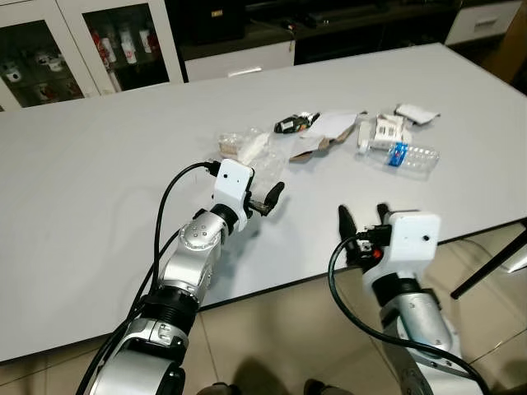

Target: Picking trash to rubbish bin

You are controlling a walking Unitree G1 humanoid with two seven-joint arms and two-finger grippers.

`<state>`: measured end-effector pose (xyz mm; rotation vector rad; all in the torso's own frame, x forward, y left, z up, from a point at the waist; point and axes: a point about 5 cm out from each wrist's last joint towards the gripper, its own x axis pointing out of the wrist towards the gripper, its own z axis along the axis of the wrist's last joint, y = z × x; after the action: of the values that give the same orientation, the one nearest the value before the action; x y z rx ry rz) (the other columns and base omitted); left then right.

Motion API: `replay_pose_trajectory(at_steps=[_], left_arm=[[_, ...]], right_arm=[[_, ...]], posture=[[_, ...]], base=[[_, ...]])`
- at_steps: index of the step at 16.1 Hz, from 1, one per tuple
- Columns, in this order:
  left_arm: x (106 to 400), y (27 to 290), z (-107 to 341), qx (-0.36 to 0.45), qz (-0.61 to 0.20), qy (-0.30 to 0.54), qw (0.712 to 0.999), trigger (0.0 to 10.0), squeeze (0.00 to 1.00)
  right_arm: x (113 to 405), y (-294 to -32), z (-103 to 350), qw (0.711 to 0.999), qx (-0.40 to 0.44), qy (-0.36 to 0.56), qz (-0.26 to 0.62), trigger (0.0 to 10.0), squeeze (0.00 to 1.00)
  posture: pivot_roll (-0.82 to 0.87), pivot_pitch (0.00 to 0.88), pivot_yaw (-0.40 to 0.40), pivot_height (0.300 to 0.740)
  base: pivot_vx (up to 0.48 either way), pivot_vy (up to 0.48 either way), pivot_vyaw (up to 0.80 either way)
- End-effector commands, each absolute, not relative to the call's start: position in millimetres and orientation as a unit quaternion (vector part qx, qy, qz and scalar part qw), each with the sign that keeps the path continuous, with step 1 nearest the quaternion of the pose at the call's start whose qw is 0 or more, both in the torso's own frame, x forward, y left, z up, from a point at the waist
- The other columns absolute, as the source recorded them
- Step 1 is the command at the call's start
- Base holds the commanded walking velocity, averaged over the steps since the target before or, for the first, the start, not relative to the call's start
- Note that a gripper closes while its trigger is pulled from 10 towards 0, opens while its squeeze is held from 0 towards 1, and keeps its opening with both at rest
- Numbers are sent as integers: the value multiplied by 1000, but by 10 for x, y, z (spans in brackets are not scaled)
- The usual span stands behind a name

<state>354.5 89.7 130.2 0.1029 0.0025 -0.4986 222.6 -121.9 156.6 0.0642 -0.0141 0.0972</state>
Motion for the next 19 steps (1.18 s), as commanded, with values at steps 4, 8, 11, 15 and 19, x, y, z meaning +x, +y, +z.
replay_pose_trajectory(at_steps=[4, 8, 11, 15, 19], left_arm=[[3601, 1006, 1309, 80, -232, 9, 969, 10000, 0], [3678, 1129, 1369, 95, -214, 7, 972, 10000, 0], [3726, 1193, 1375, 102, -206, 12, 973, 10000, 0], [3771, 1120, 1418, 94, -212, 7, 973, 10000, 0], [3771, 1111, 1385, 76, -204, 14, 976, 10000, 0]], right_arm=[[2171, -1118, 1384, 994, 63, 59, 60, 10000, 0], [2107, -984, 1282, 988, 82, 92, 93, 10000, 0], [2092, -879, 1309, 983, 91, 91, 128, 10000, 0], [2123, -868, 1310, 986, 74, 86, 124, 10000, 0], [2166, -933, 1315, 988, 69, 82, 107, 10000, 0]], posture=[[58, 155, 90, 740], [71, 192, 113, 740], [75, 208, 136, 740], [69, 202, 140, 740], [70, 191, 127, 740]], base=[[0, 0, 0], [0, 0, 0], [0, 0, 0], [0, 0, 0], [0, 0, 0]])
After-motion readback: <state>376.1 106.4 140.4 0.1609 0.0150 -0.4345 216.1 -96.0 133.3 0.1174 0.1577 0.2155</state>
